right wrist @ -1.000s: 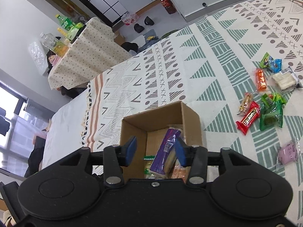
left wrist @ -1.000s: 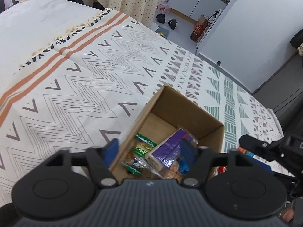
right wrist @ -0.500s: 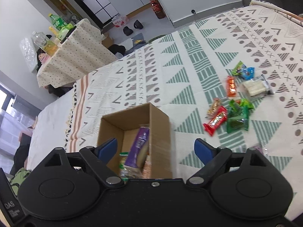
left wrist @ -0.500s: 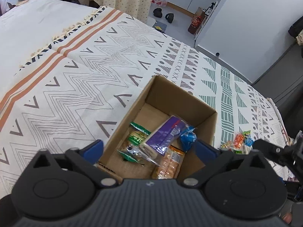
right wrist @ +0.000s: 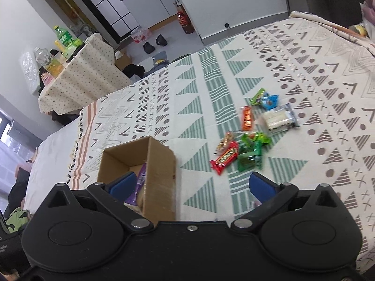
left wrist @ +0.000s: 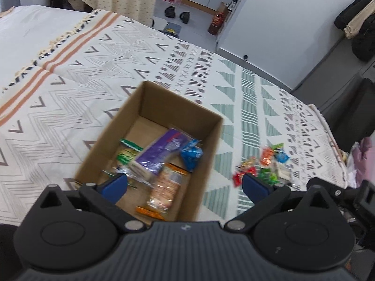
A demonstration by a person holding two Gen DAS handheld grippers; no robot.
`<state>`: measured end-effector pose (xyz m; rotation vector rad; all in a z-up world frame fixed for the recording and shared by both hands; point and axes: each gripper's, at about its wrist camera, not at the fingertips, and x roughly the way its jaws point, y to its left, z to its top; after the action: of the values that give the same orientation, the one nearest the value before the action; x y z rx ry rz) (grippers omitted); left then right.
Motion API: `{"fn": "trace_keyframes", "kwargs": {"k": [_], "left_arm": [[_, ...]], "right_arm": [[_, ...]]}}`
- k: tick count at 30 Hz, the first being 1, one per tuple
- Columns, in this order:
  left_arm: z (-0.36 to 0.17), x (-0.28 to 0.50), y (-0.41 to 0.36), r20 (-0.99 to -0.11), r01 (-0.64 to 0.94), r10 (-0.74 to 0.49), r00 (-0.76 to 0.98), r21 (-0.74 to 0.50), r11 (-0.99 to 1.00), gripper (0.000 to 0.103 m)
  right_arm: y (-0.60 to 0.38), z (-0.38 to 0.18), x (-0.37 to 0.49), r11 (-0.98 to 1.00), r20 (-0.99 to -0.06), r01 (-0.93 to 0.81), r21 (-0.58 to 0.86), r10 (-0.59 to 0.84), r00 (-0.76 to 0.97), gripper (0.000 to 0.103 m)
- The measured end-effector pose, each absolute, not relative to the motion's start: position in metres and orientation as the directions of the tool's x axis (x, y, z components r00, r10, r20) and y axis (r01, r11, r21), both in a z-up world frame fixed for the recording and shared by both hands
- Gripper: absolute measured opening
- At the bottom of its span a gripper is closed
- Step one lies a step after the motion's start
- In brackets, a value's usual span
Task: Organize snacks
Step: 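Withdraw both tools from the box toward the remaining snacks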
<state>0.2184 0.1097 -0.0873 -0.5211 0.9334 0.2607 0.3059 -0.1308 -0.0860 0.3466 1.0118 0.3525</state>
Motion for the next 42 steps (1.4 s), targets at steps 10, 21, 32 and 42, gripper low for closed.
{"fn": "trace_keyframes", "kwargs": {"k": [10, 21, 32, 42], "left_arm": [[-0.078, 0.231, 0.067, -0.835, -0.376, -0.034, 0.55, -0.283, 0.882, 0.103], [-0.081, 0.241, 0.031, -0.835, -0.328, -0.082, 0.544, -0.302, 0.895, 0.103], [-0.101, 0.249, 0.0, -0.832, -0.3, -0.137, 0.538, -0.341, 0.891, 0.098], [-0.136, 0.259, -0.024, -0.842, -0.306, -0.18, 0.508, -0.372, 0.876, 0.087]], "right_arm": [[-0.182, -0.086, 0.312, 0.874, -0.746, -0.081, 0.479, 0.454, 0.487, 0.103], [-0.231, -0.108, 0.318, 0.867, -0.763, -0.014, 0.498, 0.446, 0.468, 0.096], [-0.256, -0.133, 0.322, 0.851, -0.771, 0.01, 0.526, 0.472, 0.427, 0.082], [-0.271, -0.161, 0.33, 0.823, -0.763, 0.019, 0.568, 0.518, 0.386, 0.071]]}}
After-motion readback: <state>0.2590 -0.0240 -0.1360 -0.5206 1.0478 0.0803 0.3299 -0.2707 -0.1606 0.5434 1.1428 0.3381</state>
